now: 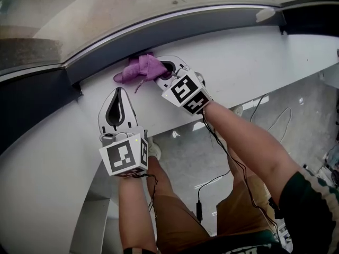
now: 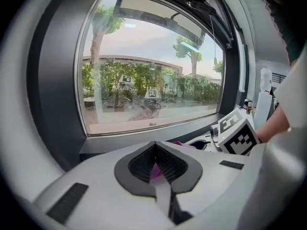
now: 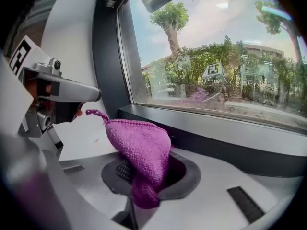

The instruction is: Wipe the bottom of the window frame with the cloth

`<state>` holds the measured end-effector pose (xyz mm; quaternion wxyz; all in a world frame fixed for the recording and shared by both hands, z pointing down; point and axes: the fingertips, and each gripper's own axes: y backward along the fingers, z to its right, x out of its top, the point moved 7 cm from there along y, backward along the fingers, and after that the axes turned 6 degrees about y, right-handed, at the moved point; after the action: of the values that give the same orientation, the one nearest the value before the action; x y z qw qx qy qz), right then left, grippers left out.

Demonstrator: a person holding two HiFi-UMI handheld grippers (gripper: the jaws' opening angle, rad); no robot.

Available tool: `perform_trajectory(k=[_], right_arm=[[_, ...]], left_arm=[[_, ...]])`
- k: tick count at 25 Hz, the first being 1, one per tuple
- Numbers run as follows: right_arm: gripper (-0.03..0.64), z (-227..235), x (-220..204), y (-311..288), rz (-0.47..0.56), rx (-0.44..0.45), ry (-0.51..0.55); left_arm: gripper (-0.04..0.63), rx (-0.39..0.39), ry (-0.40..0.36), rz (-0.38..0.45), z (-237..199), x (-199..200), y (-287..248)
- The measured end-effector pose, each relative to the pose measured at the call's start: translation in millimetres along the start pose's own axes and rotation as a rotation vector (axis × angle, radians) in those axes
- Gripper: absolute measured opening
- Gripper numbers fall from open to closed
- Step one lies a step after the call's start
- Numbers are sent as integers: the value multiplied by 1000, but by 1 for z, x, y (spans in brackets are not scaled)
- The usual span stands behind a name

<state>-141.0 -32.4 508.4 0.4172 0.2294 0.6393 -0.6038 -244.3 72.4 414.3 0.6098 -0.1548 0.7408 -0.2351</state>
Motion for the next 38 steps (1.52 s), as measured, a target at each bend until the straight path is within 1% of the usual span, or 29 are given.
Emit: perform_trajectory(k=[4, 11, 19, 26, 28, 33, 38], right_arm=[[87, 17, -11, 16, -2, -2, -4], [87, 30, -24, 35, -8, -7, -8], [87, 46, -35, 55, -13, -37, -17], [87, 55, -43, 70, -17, -39, -11], [87, 64, -48, 76, -18, -46, -18], [87, 100, -70, 98, -15, -63, -47], [87, 99, -67, 102, -9, -83, -44]], left_arm=[[9, 5, -7, -7, 19, 1, -9], [9, -17, -19, -11, 45, 0, -19], [9, -33, -25, -16, 67, 1, -26], [9, -52, -41, -22, 84, 4, -32], [9, -59, -46, -24, 94, 5, -37], [9, -80, -70, -34, 133, 5, -65], [9, -97, -80, -43, 137, 6, -63]])
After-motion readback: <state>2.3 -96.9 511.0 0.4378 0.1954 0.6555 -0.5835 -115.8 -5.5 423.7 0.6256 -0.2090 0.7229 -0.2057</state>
